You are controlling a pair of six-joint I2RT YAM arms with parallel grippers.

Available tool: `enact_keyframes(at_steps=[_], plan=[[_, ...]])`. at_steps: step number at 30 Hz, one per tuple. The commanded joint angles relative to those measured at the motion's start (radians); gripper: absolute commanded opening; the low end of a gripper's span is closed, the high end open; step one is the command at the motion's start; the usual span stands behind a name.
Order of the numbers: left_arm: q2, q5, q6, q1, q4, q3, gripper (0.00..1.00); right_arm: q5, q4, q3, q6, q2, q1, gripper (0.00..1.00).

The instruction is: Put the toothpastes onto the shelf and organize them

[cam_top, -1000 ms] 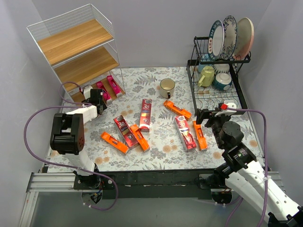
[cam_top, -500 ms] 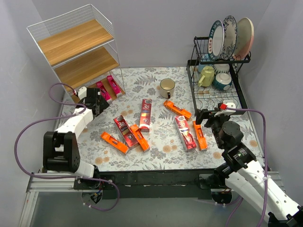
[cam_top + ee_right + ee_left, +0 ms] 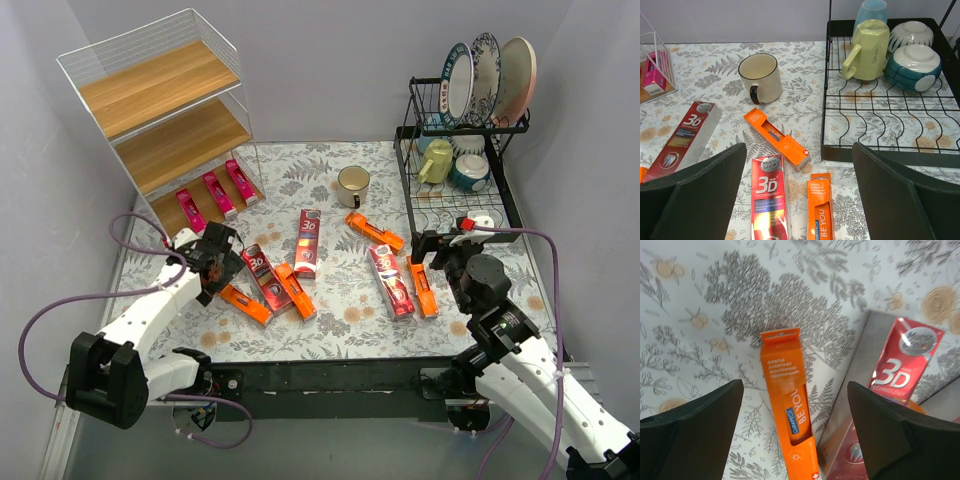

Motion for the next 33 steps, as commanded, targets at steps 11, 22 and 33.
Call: enact_keyframes(at_steps=[11, 22, 33], plan=[[0.119, 0.072, -0.078, -0.033, 0.131, -0.094, 0.63, 0.002, 0.036, 0.003, -0.004, 0.008, 0.001, 0.95], [0.419, 0.185, 0.152, -0.076, 0.307, 0.116, 0.36, 0.006, 0.03, 0.006, -0.006, 0.007, -0.001, 0.94], [0.755, 0.288, 0.474, -0.131, 0.36, 0.466, 0.32, 0.011, 0.027, 0.006, -0.008, 0.007, 0.001, 0.94]])
